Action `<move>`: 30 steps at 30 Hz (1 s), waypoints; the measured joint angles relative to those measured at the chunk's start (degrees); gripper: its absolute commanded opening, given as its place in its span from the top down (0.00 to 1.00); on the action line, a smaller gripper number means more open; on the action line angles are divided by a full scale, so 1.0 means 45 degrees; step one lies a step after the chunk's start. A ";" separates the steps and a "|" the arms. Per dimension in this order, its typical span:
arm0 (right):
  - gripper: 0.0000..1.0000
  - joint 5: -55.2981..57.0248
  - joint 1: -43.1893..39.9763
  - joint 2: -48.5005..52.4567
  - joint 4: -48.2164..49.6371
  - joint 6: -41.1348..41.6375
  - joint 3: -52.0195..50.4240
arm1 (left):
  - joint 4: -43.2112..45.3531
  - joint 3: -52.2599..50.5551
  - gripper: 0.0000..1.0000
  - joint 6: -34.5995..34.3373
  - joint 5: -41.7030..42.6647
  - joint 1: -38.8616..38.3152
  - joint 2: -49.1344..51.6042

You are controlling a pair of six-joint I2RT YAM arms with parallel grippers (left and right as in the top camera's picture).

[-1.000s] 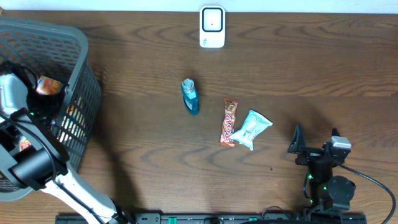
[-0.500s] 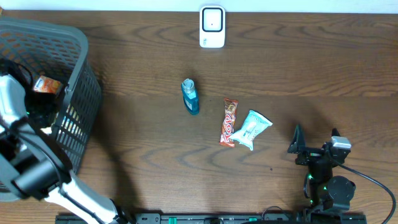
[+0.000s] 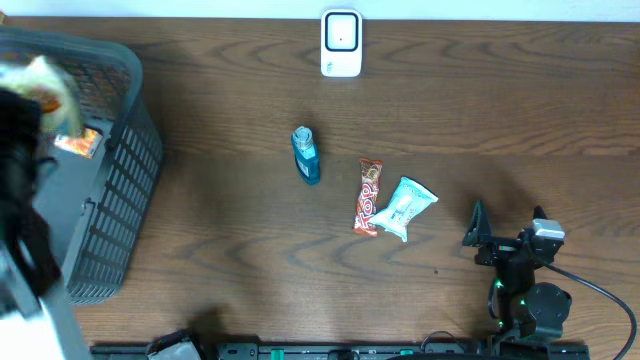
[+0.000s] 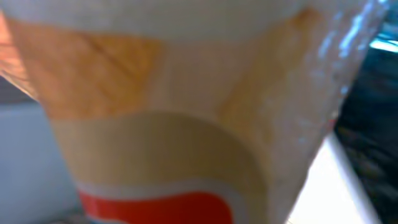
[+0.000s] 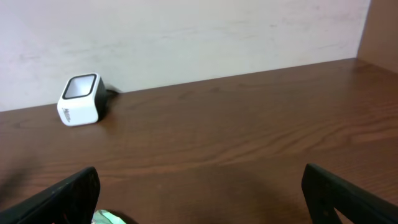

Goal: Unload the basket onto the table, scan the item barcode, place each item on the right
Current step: 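Hold the orange packet up to the scanner face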

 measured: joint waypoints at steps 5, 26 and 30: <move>0.01 0.0000 0.0000 0.0000 0.0000 0.0000 0.0000 | 0.1724 0.0024 0.93 0.0661 -0.0005 -0.3551 -0.0651; 0.01 0.0000 0.0000 0.0000 0.0000 0.0005 0.0000 | 0.4197 -0.0223 0.93 0.7907 -0.0534 -1.3425 0.8043; 0.01 0.0000 0.0000 0.0000 -0.0005 0.0005 0.0000 | 0.3866 -0.0223 0.92 0.8009 -0.0899 -1.3279 0.8942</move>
